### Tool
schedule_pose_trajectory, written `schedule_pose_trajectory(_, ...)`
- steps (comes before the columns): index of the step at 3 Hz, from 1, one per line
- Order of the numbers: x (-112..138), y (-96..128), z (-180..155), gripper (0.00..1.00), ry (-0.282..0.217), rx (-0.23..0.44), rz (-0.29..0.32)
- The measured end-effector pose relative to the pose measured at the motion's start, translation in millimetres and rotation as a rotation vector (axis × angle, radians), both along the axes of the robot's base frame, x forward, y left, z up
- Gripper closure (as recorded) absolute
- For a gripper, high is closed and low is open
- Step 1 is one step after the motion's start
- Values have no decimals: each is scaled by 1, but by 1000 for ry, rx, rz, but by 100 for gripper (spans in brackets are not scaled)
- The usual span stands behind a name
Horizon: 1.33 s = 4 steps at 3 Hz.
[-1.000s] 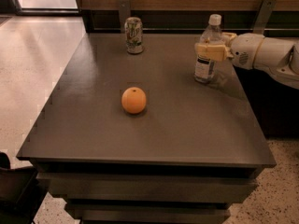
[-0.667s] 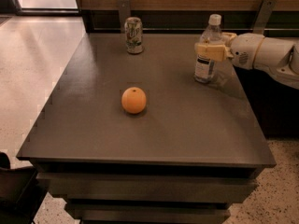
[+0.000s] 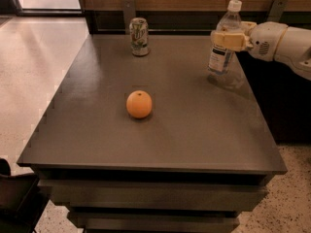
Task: Pick blue plastic bottle
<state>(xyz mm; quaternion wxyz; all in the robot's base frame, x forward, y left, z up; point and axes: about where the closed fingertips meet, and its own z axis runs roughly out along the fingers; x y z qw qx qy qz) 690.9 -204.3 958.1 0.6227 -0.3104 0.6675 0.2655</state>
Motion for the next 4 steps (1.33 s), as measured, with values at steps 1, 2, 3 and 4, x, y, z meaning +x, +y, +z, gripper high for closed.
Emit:
schedule_pose_trajectory(1,-1,-14,33,100,-18,17,-25)
schedule_pose_trajectory(2,-5,-24,68,100,-41,4,-68)
schedule_pose_trajectory(3,-8,-32,100,100,-66,-22,-112)
schedule_pose_trajectory(4,-9,-36,123,100,-93,-37,-135)
